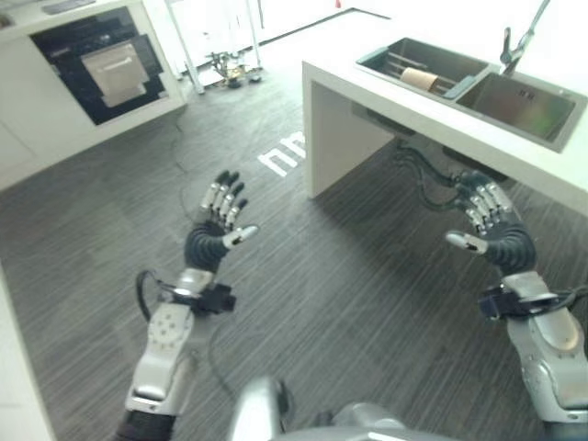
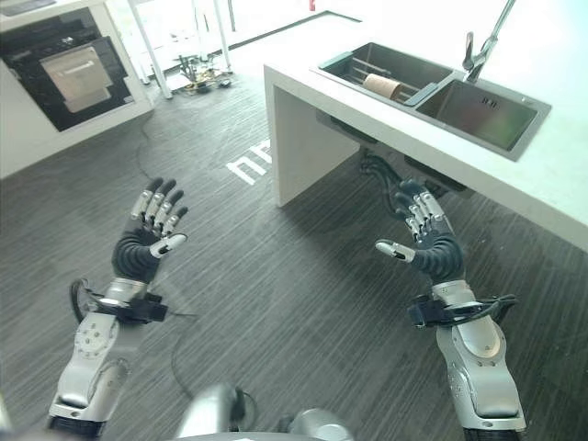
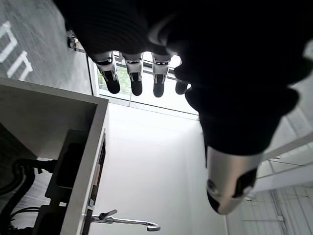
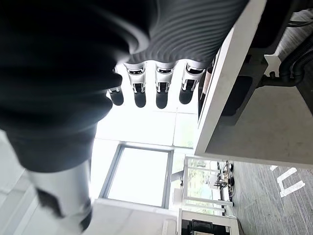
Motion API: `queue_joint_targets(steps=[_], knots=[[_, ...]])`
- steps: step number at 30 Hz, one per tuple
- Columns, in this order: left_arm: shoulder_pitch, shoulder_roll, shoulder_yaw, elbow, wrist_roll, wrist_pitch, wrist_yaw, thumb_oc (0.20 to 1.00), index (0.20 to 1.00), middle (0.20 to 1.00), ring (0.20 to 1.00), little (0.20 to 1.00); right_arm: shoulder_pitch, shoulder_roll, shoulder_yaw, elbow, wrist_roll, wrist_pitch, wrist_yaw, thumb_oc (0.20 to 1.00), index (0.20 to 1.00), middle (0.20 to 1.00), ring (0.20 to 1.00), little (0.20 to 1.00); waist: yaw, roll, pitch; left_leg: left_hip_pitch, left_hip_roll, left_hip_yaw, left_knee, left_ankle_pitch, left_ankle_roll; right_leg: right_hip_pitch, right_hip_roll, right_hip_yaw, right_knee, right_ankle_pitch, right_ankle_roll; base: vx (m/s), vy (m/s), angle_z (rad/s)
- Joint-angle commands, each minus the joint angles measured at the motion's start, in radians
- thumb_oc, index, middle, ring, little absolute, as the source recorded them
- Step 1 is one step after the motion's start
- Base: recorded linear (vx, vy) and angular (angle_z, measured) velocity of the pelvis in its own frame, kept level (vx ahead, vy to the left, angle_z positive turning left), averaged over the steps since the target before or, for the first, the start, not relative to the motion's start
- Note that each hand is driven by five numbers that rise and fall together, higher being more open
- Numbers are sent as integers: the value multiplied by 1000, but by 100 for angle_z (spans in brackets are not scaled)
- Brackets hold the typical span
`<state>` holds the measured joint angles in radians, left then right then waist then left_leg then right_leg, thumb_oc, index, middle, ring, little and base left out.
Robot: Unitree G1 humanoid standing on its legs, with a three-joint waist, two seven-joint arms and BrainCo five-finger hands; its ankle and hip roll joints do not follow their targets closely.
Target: Place the dishes in the dishwasher.
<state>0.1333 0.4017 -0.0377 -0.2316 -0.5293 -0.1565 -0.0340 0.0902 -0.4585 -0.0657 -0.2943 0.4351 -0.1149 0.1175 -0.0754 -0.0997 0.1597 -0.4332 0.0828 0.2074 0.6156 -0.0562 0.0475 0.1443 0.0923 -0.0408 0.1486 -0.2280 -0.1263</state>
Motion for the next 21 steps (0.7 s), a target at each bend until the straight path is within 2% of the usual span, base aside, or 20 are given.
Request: queue_joint_targets(steps=[1,2,3,5,8,9,11,12,16,18,19,20,21], knots=[[-14,8,11,-31,6,-63,21,1000,1000,1000,1000,1000,-51,-47,-28,-59,16,-38,-4,1000,1000,1000,1000,1000,25,59,-25,284,-6,-79,-533,197,-106,-27,-29,67,-236,254,152,474,182,-56],[-8,3,6,-24,13,-80,34,1000,1000,1000,1000,1000,-59,-49,-16,-57,9,-35,1,1000,1000,1000,1000,1000,43,66,-25,287,-13,-112,-680,228,-113,0,-23,91,-236,235,156,465,160,-63],[-2,0,5,-24,19,-87,36,1000,1000,1000,1000,1000,-61,-51,-13,-54,7,-37,4,1000,1000,1000,1000,1000,54,68,-25,262,-16,-127,-703,224,-119,23,-18,106,-236,222,157,398,122,-92],[2,-3,7,-17,21,-97,29,1000,1000,1000,1000,1000,-53,-55,-19,-49,8,-52,6,1000,1000,1000,1000,1000,71,67,-29,205,-29,-141,-703,220,-127,73,-12,128,-236,189,158,393,114,-125],[1,-10,26,-24,24,-88,24,1000,1000,1000,1000,1000,-61,-66,-34,-60,20,-43,9,1000,1000,1000,1000,1000,85,64,-34,231,-42,-173,-703,220,-118,95,-29,136,-236,167,160,394,168,-105],[-12,-4,31,-22,22,-86,34,1000,1000,1000,1000,1000,-61,-59,-40,-70,15,-41,16,1000,1000,1000,1000,1000,73,70,-29,261,-34,-147,-699,222,-112,113,-39,136,-229,159,164,439,233,-98],[-35,4,22,-11,25,-86,39,1000,1000,1000,1000,1000,-51,-51,-42,-86,12,-37,0,1000,1000,1000,1000,1000,73,67,-39,289,-51,-148,-695,211,-92,124,-49,142,-187,136,176,535,292,-38],[-61,7,14,-9,48,-74,32,1000,1000,1000,1000,1000,-52,-36,-43,-91,3,-43,-16,1000,1000,1000,1000,1000,79,50,-62,320,-79,-146,-701,185,-60,118,-70,124,-136,158,201,581,286,-16],[-72,14,23,-9,48,-32,8,1000,1000,1000,1000,1000,-43,-5,-51,-105,-1,-35,-51,1000,1000,1000,1000,1000,85,36,-94,364,-113,-163,-703,152,-31,63,-92,98,9,218,246,361,181,18],[-66,17,29,-11,52,-30,-5,1000,1000,1000,1000,1000,-37,18,-45,-109,-16,-38,-50,1000,1000,1000,1000,1000,91,36,-98,374,-118,-160,-703,150,-21,35,-92,75,95,268,267,239,144,12],[-54,17,30,-11,68,-35,-9,1000,1000,1000,1000,1000,-24,40,-33,-117,-36,-43,-41,1000,1000,1000,1000,1000,89,40,-98,400,-125,-165,-703,126,-12,-18,-104,50,218,310,288,332,213,8],[-45,17,35,-19,85,-32,0,1000,1000,1000,1000,1000,-16,58,-12,-124,-53,-44,-30,1000,1000,1000,1000,1000,89,59,-91,432,-115,-168,-703,103,-5,-114,-107,11,367,326,288,317,204,-32],[-43,18,39,-18,97,-29,9,1000,1000,1000,1000,1000,-20,61,0,-120,-60,-41,-24,1000,1000,1000,1000,1000,85,66,-86,450,-110,-166,-703,96,-7,-171,-112,-4,388,322,284,247,145,-71]])
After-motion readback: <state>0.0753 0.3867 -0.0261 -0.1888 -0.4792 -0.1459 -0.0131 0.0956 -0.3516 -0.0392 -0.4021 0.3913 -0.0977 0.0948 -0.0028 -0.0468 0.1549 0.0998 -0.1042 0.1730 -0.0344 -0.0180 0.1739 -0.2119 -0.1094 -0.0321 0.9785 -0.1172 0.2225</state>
